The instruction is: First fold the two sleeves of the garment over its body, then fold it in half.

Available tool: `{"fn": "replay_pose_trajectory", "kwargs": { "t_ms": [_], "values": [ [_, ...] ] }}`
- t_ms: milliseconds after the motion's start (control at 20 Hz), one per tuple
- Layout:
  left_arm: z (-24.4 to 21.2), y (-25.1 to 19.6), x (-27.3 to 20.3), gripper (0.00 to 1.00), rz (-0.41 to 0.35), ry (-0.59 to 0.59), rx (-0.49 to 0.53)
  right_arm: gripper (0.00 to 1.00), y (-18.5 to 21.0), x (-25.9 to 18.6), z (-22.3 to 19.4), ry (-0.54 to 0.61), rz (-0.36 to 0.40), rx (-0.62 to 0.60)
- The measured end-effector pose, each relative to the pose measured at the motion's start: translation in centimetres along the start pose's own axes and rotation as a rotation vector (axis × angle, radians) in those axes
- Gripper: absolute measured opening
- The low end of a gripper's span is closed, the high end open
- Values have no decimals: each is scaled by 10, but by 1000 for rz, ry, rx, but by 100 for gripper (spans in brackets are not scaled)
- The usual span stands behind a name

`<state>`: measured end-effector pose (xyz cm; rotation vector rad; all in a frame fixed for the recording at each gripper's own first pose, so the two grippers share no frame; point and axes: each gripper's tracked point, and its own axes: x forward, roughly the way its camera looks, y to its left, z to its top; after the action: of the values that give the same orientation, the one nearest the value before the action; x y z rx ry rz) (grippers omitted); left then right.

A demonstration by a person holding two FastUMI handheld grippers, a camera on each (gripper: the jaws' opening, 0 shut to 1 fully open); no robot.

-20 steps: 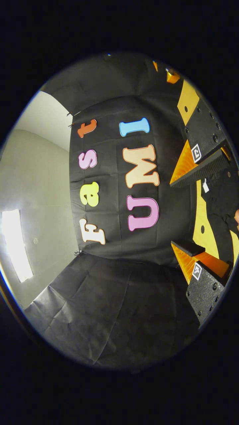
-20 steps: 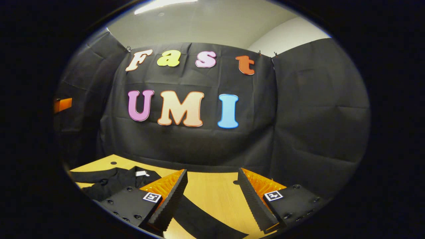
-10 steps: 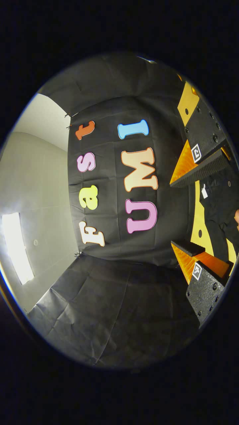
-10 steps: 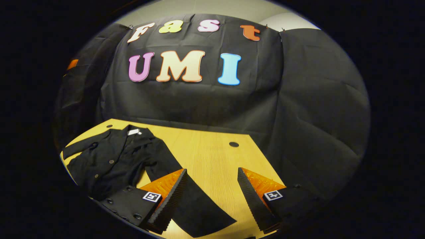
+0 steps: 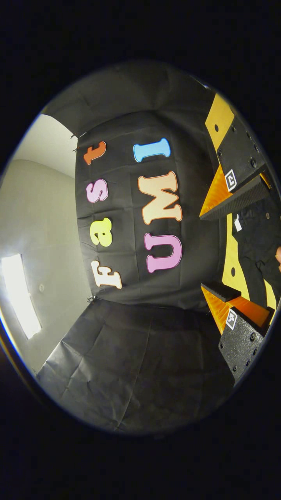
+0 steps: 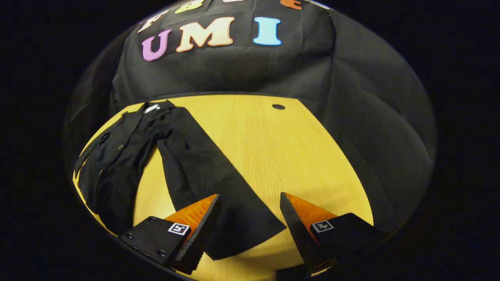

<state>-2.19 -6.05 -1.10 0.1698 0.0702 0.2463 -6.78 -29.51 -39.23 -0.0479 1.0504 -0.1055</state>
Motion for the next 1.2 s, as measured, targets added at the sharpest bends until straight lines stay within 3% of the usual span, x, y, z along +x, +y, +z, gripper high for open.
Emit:
{"fn": "replay_pose_trajectory", "kwargs": {
  "t_ms": [350, 400, 550, 600, 800, 1100, 1200],
  "values": [
    [-8, 15, -1, 94, 17, 11, -9, 94, 12, 6, -27, 127, 45, 21],
    [-11, 19, 0, 94, 19, 14, -12, 86, 18, 6, -27, 122, 56, 17],
    [-19, 34, 3, 94, 23, 30, -22, 14, 20, 11, -26, 127, 61, 80],
    [-22, 42, 3, 94, 26, 32, -25, 6, 24, 6, -27, 138, 69, 113],
    [-19, 80, 12, 94, 56, 16, -12, 6, 36, -7, 6, 62, 53, 240],
    [-28, 117, 21, 94, 72, 31, -14, 5, 57, -38, 91, -168, 24, 220],
    [-31, 130, 23, 93, 82, 36, -19, 5, 78, -48, 118, -221, 49, 203]
  ]
}}
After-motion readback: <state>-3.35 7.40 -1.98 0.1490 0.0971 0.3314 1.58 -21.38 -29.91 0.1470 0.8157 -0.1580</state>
